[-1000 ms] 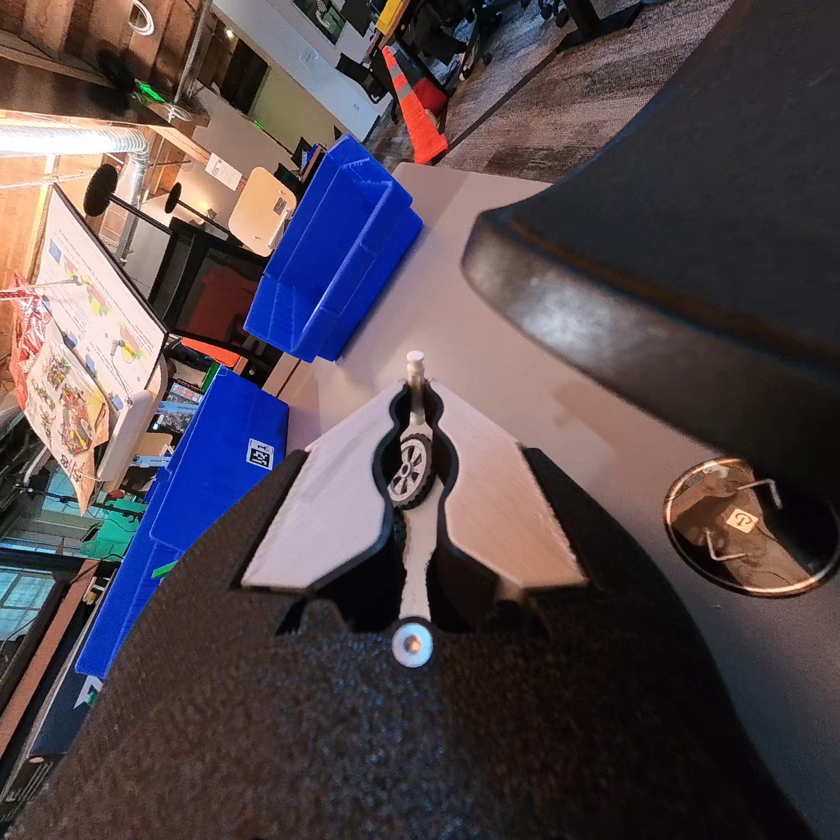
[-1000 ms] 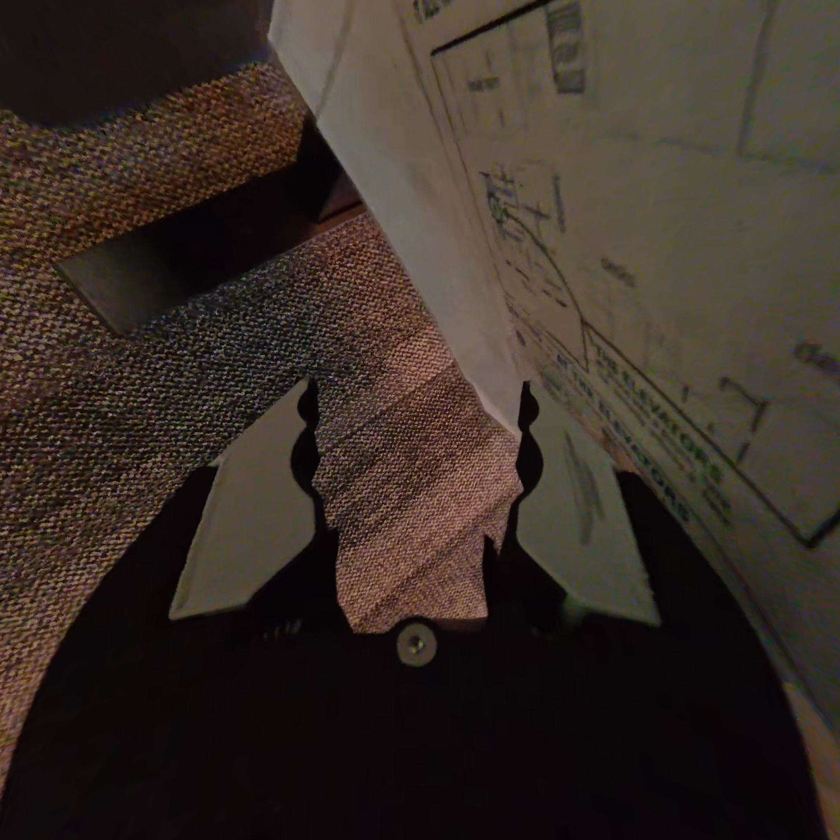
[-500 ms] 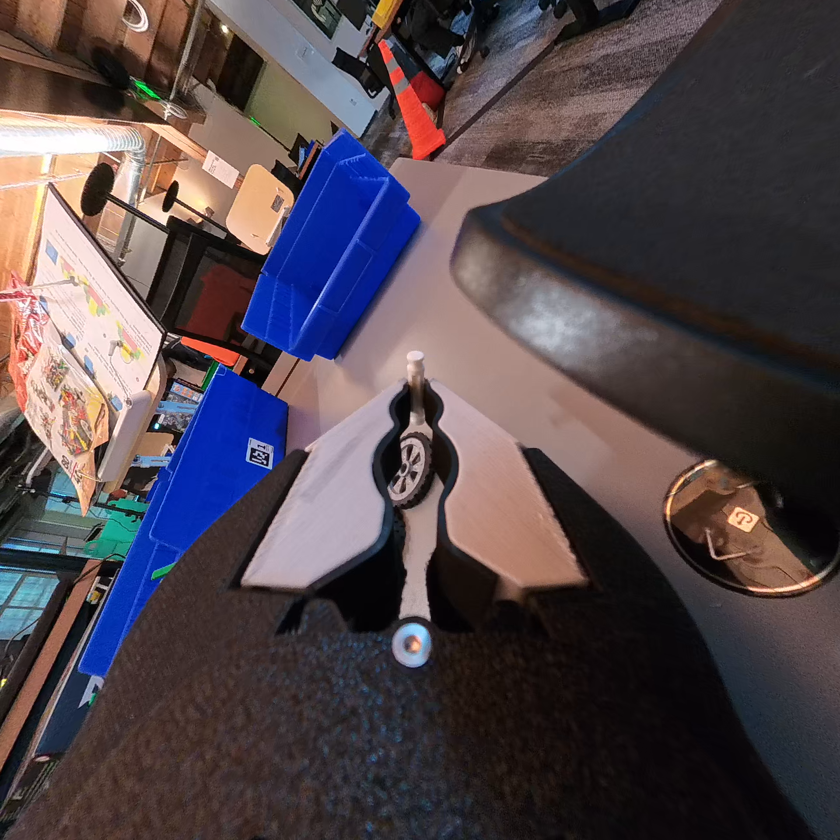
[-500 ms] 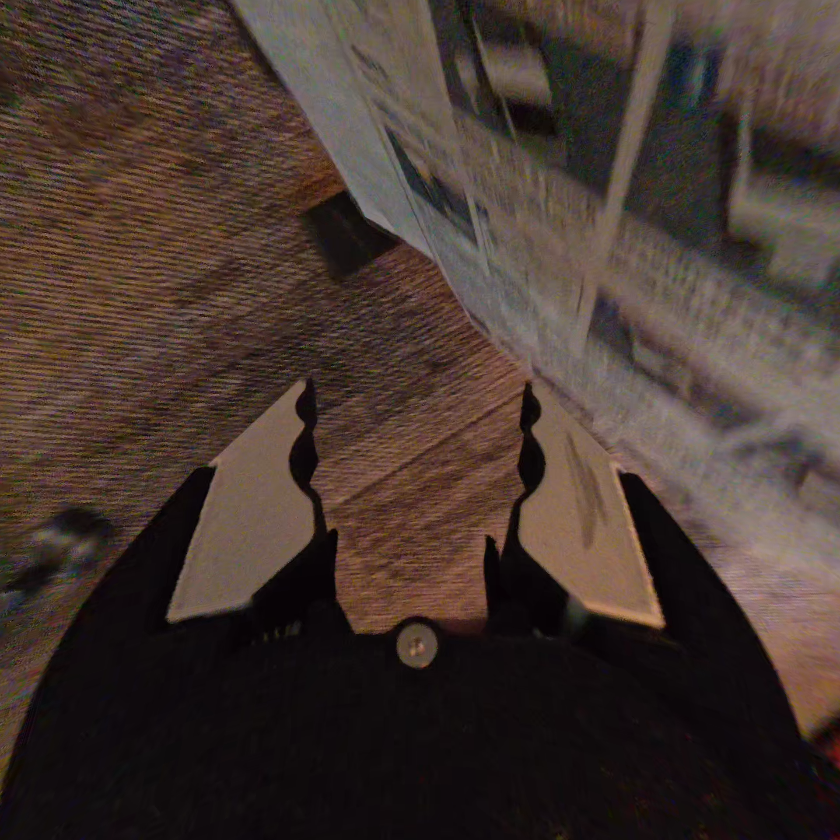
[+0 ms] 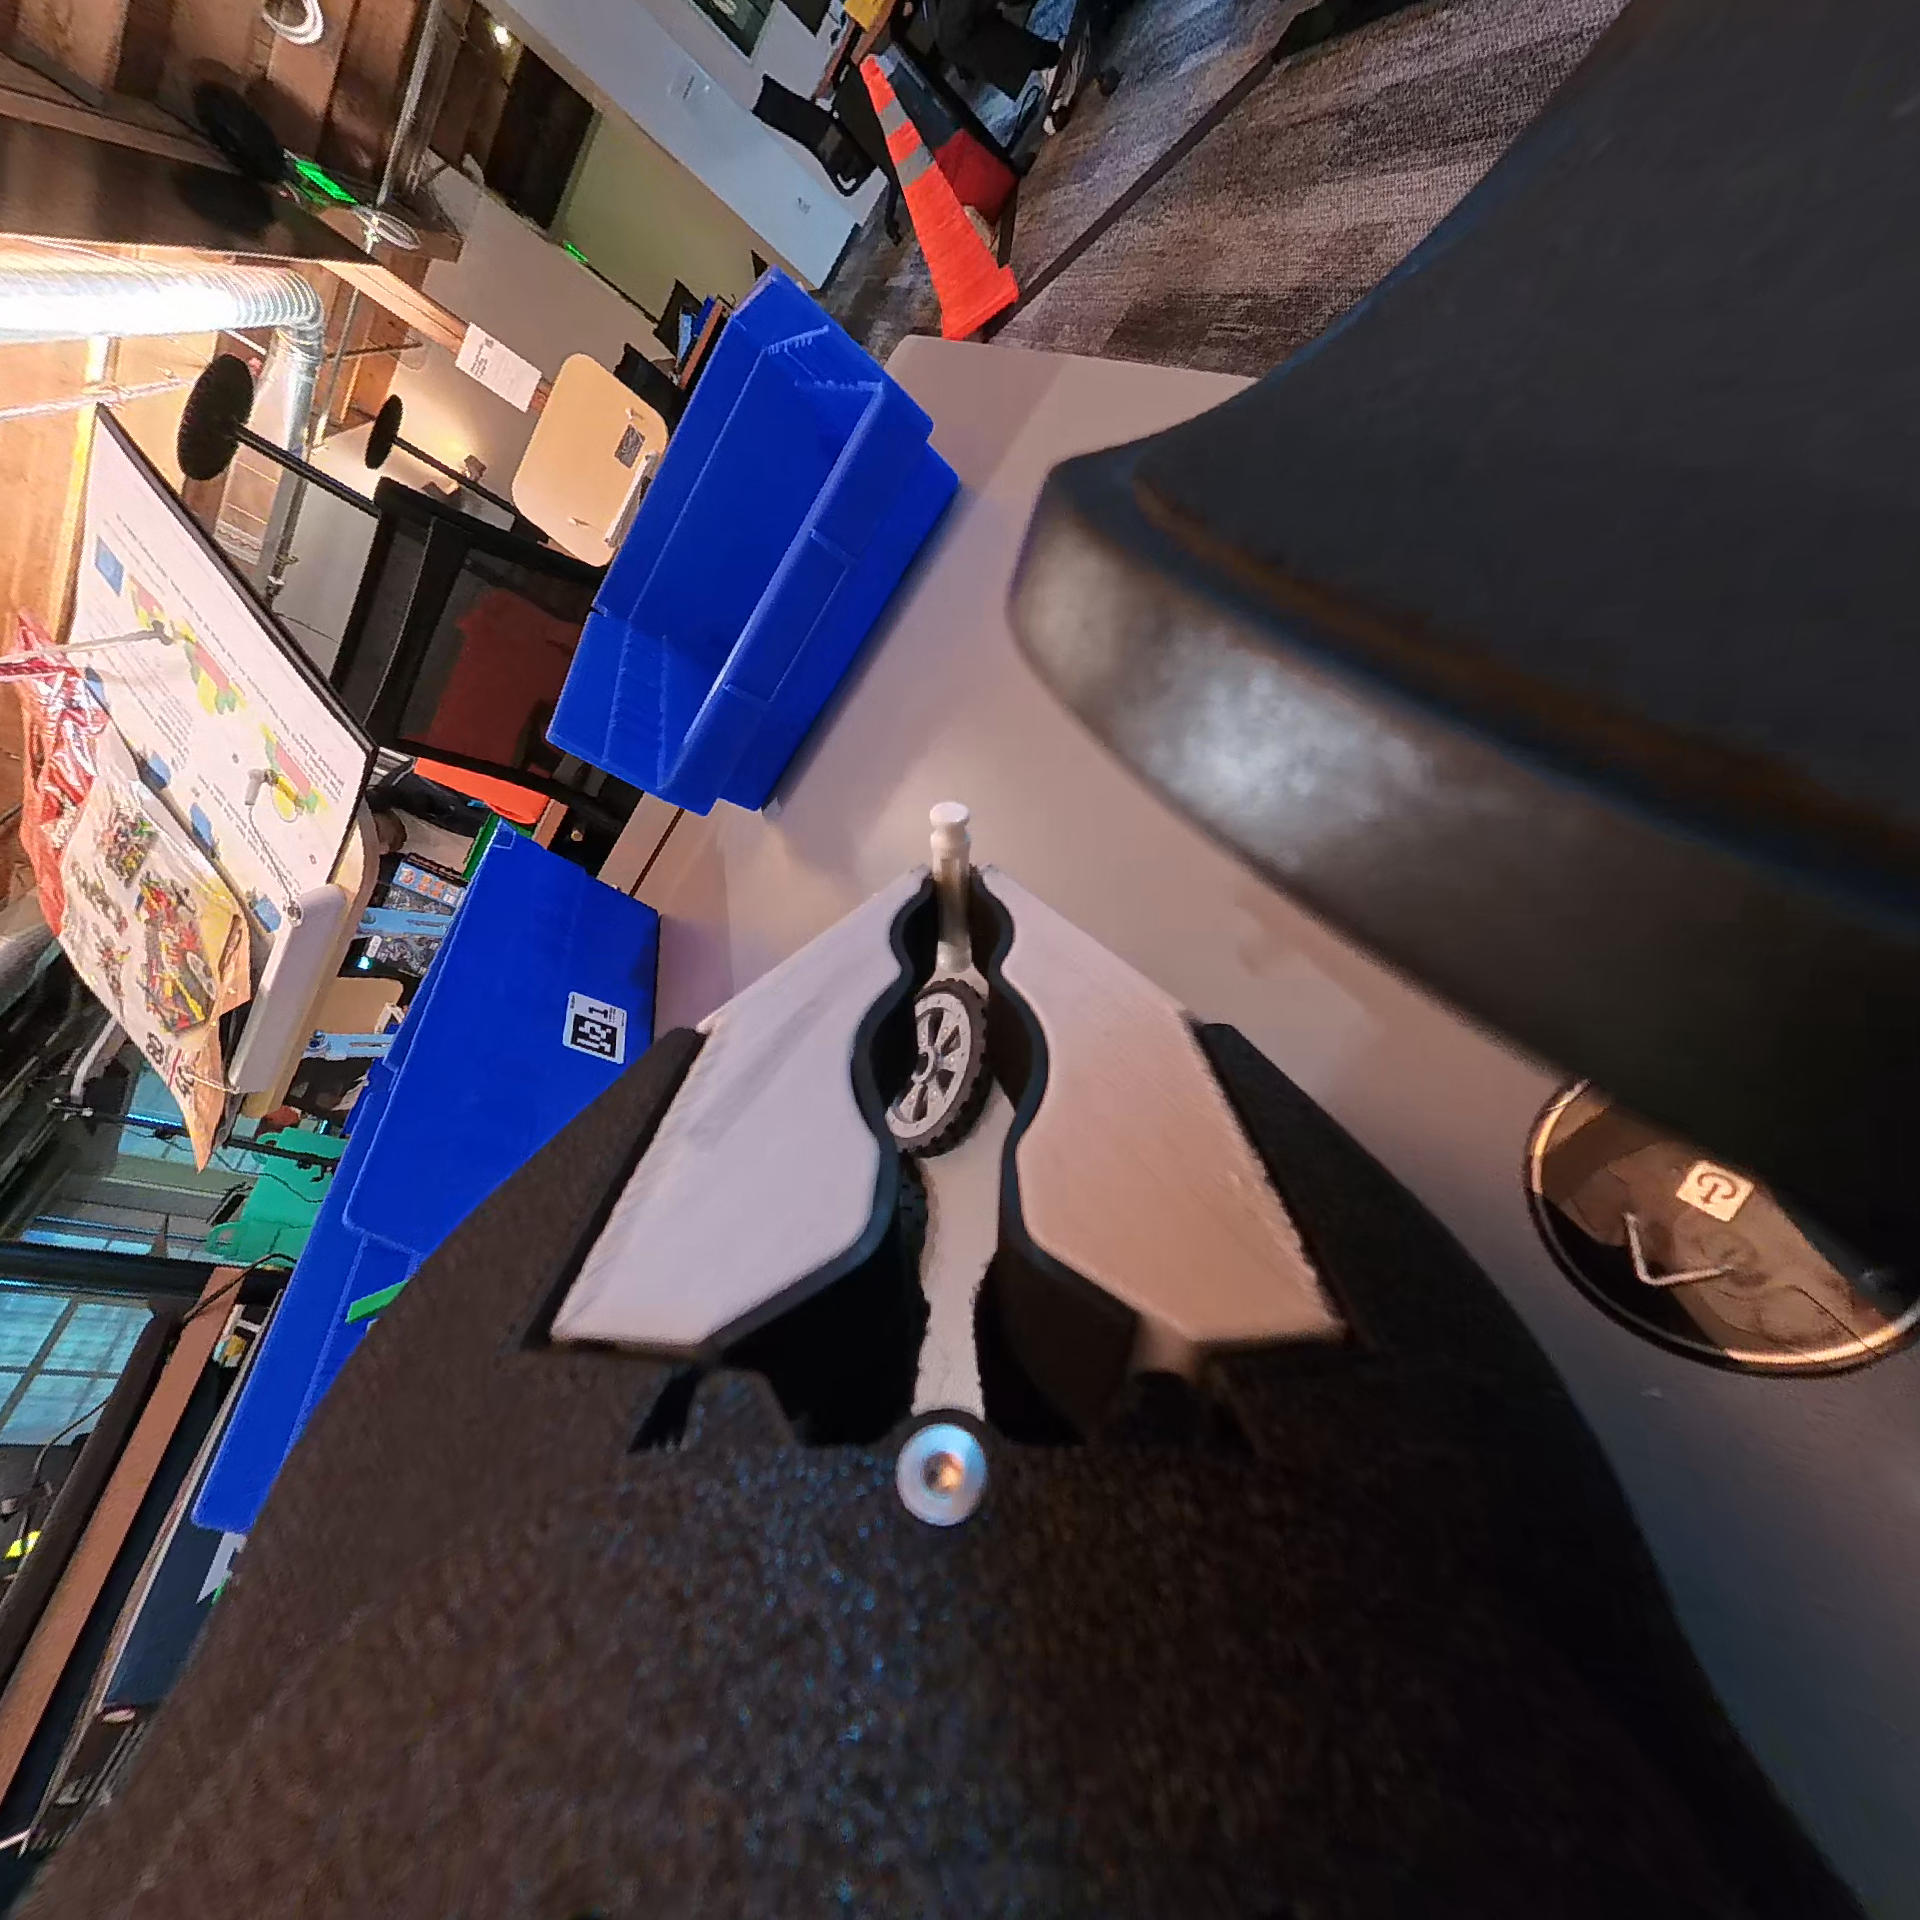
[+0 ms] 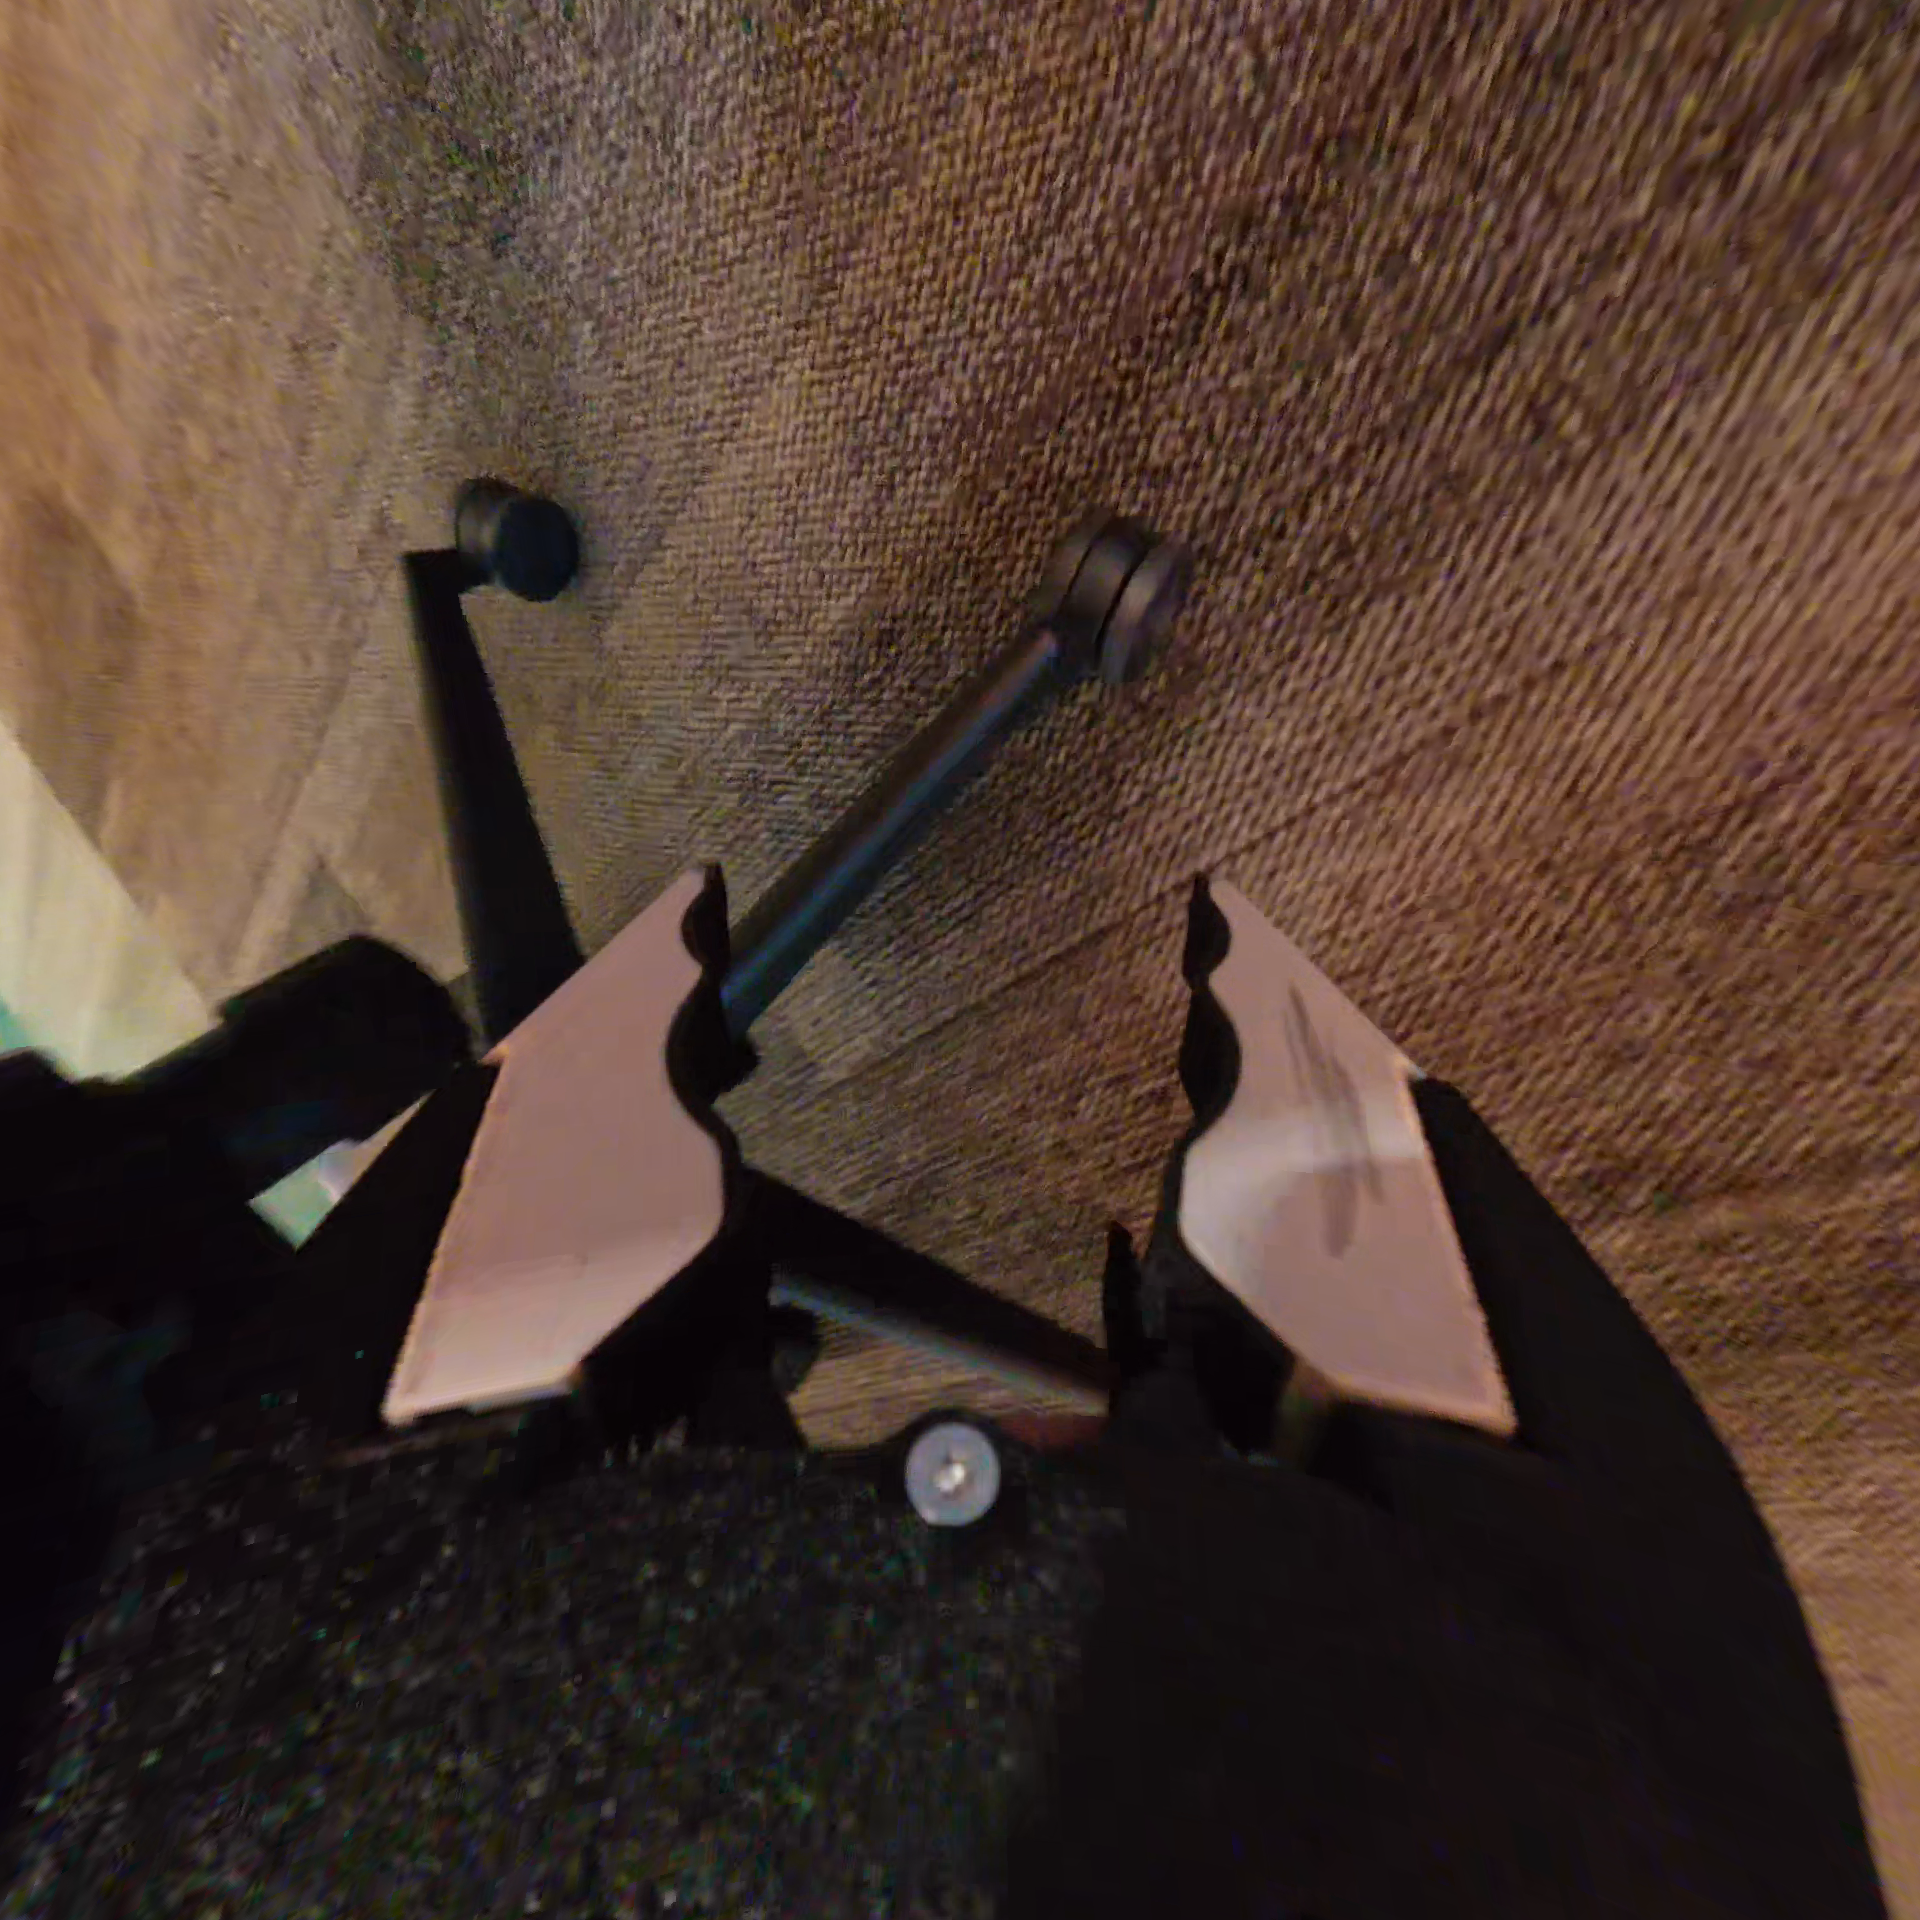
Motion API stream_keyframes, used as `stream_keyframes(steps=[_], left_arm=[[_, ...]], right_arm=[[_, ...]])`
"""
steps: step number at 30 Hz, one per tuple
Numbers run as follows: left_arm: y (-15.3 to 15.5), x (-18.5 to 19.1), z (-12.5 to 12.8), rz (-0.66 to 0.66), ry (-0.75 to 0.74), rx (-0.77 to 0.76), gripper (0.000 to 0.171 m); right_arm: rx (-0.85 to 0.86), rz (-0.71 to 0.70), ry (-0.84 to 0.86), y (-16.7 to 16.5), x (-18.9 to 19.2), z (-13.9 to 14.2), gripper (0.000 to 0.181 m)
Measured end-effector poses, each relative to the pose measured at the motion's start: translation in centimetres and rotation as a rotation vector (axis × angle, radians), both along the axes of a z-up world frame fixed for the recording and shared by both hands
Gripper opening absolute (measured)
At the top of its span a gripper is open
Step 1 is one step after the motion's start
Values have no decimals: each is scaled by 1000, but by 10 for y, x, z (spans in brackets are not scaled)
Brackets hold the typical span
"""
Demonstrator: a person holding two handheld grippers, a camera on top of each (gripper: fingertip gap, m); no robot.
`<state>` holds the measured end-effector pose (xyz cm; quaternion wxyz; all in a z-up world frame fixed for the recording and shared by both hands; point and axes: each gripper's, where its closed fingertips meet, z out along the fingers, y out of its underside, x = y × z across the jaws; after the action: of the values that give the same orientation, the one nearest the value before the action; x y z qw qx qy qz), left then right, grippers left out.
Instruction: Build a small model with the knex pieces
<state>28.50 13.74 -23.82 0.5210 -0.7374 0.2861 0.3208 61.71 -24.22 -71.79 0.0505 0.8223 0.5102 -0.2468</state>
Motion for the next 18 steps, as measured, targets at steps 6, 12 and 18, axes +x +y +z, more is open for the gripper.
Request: stream_keyframes(steps=[6,12,18], left_arm=[[0,0,1,-1,-6,9,1],[2,0,0,3,-4,1,2],[-2,8,2,-51,-86,-21,2]], right_arm=[[-42,-236,56,16,86,69,87],[34,-531,38,47,204,122,85],[104,-699,64,49,262,160,84]])
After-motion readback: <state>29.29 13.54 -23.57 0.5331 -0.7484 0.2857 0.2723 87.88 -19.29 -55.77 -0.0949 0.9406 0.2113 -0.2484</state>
